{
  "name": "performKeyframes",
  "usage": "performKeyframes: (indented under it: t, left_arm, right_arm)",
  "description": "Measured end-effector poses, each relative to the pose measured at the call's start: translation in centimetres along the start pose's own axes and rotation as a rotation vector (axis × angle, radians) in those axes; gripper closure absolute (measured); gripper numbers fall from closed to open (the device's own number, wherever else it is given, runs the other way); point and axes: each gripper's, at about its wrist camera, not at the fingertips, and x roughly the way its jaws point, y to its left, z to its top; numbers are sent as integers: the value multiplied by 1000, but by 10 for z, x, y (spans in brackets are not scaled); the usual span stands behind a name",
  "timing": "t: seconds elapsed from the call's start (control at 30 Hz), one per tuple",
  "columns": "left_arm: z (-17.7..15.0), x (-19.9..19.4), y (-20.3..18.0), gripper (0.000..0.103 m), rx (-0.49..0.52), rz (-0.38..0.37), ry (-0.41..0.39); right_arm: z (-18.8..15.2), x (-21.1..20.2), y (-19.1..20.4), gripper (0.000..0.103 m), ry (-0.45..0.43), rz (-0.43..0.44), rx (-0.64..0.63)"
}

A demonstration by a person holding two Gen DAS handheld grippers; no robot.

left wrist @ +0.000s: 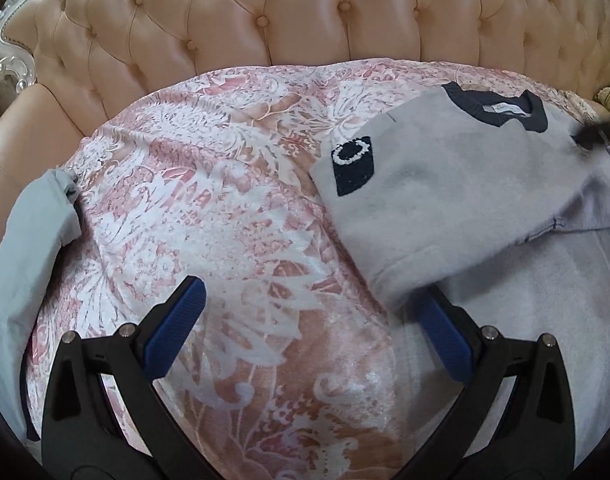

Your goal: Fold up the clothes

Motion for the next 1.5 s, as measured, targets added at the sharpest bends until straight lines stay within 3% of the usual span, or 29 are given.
performKeyframes:
  t: [0.1, 0.2, 0.3, 0.37, 0.47, 0.53, 0.63, 0.83, 0.93, 1.03, 1.27, 1.5]
  left_arm:
    - [-2, 2, -1, 0, 1, -9, 1]
    - [-4, 2, 0, 0, -4, -17, 2]
    - [-4, 0, 0, 0, -6, -14, 6]
    - [-4, 0, -2, 0, 2, -7, 11]
    - [-5, 1, -2, 0, 1, -13, 33]
    - [-5, 0, -2, 0, -1, -16, 39]
    - [-4, 1, -1, 0, 4, -24, 44]
    - [-2, 5, 2, 0, -9, -44, 53]
    - [-2, 5, 2, 0, -10, -46, 51]
    - [-2, 5, 2, 0, -10, -45, 48]
    - [-1, 6, 1, 0, -8, -45, 50]
    - [-2, 6, 1, 0, -12, -44, 49]
  right_arm:
    - [-54, -2, -25, 91, 20, -20, 90]
    - [-99, -21, -63, 91, -122, 124, 299]
    - [-127, -30, -107, 88, -266, 386, 588]
    - [-121, -29, -112, 88, -302, 447, 622]
    - [-95, -28, -98, 88, -303, 418, 551]
    - [-86, -15, -96, 88, -267, 383, 569]
    - [-89, 3, -99, 88, -243, 428, 623]
    - [-93, 11, -93, 88, -247, 389, 636]
    - [-96, 16, -97, 74, -245, 371, 682]
    - [-95, 17, -93, 69, -254, 380, 656]
    - [-82, 15, -73, 68, -251, 363, 558]
    - [-86, 25, -86, 70, -245, 406, 624]
